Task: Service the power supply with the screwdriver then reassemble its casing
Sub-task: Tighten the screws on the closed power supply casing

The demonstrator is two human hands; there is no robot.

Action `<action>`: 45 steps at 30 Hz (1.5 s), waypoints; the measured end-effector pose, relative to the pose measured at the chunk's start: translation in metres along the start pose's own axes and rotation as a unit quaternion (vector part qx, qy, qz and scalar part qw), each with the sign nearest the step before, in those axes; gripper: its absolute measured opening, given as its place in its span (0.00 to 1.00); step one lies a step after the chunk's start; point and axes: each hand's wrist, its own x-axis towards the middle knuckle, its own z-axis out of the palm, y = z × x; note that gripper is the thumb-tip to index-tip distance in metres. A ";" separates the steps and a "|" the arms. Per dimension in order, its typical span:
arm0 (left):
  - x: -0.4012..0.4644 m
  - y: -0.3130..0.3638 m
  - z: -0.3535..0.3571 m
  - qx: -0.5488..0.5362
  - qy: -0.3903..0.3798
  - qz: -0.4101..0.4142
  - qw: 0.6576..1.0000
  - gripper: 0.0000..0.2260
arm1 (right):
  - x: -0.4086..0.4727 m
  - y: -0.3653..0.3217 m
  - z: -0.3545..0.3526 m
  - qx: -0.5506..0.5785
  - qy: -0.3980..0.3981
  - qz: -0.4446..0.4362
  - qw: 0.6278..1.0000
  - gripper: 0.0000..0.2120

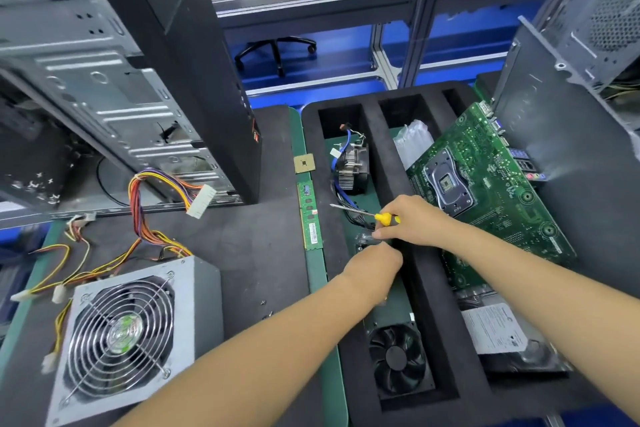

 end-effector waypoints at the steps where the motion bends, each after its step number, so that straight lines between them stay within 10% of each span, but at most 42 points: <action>1: -0.010 -0.005 -0.008 -0.025 0.017 -0.003 1.000 0.10 | 0.000 0.000 0.000 -0.003 -0.003 -0.003 1.000 0.13; 13: -0.084 -0.120 -0.028 -0.133 -0.104 -0.114 0.979 0.07 | -0.012 -0.012 0.019 -0.046 -0.032 -0.007 0.998 0.08; 26: -0.103 -0.156 -0.020 -0.207 -0.032 -0.088 0.974 0.07 | -0.025 -0.073 0.054 0.019 0.082 -0.091 0.992 0.04; 36: -0.120 -0.170 -0.027 -0.179 0.078 -0.067 0.978 0.07 | -0.011 -0.116 0.103 0.223 0.025 -0.074 0.972 0.01; 45: -0.154 -0.196 -0.024 -0.142 0.134 -0.041 0.980 0.09 | -0.004 -0.124 0.119 0.047 0.029 -0.076 0.996 0.05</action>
